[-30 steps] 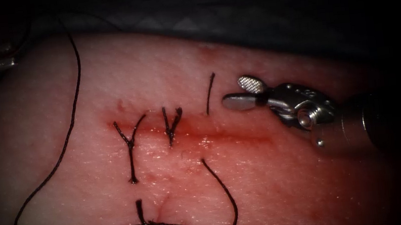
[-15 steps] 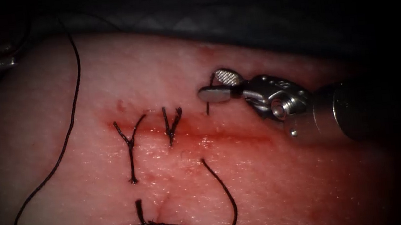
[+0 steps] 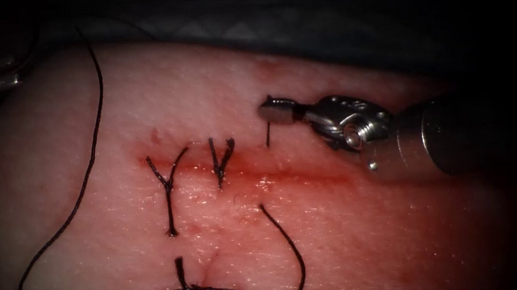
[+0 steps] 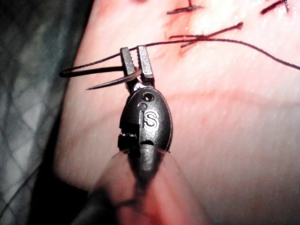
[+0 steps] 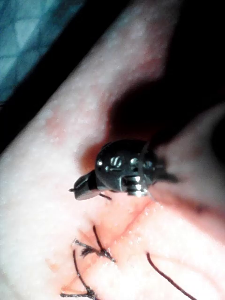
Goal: Wound Closure
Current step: Lightly tug on the tail end of suture
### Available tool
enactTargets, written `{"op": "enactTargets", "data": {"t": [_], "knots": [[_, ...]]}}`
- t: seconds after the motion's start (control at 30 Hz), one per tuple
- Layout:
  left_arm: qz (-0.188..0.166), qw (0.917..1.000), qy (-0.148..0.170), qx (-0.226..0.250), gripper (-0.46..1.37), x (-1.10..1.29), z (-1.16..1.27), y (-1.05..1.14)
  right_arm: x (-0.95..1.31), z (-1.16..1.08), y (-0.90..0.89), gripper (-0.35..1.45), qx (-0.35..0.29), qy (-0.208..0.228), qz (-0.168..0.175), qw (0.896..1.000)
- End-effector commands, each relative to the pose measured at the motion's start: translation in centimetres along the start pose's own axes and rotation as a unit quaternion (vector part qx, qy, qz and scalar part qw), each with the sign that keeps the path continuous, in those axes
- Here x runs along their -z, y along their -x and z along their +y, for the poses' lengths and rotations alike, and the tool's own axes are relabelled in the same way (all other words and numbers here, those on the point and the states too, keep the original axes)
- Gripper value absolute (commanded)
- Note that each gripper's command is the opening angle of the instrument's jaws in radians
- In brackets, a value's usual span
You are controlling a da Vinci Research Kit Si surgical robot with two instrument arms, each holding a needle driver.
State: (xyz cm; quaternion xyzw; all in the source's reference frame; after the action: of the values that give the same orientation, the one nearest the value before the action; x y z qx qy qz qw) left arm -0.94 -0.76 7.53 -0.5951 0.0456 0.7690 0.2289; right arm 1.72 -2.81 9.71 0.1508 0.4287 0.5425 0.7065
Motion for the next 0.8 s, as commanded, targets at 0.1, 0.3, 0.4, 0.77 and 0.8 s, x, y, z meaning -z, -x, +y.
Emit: {"op": "enactTargets", "data": {"t": [0.1,0.3,0.4,0.77,0.8], "knots": [[0.001,1.0000,0.004,0.000,-0.35,-0.01,0.00,0.00,0.02,-0.02,-0.04,-0.35,0.007,0.001,0.011,1.000],[0.000,1.0000,0.006,-0.001,-0.35,-0.03,0.01,0.01,0.10,-0.09,-0.18,-0.35,0.017,0.000,0.036,0.999],[0.000,1.0000,0.005,-0.001,-0.35,-0.03,0.02,0.01,0.12,-0.12,-0.23,-0.35,0.018,-0.001,0.045,0.999],[0.000,1.0000,0.005,-0.001,-0.35,-0.03,0.02,0.02,0.17,-0.13,-0.31,-0.35,0.031,0.004,0.057,0.998],[0.000,1.0000,0.005,-0.001,-0.35,-0.03,0.02,0.02,0.17,-0.13,-0.32,-0.35,0.031,0.005,0.058,0.998]]}}
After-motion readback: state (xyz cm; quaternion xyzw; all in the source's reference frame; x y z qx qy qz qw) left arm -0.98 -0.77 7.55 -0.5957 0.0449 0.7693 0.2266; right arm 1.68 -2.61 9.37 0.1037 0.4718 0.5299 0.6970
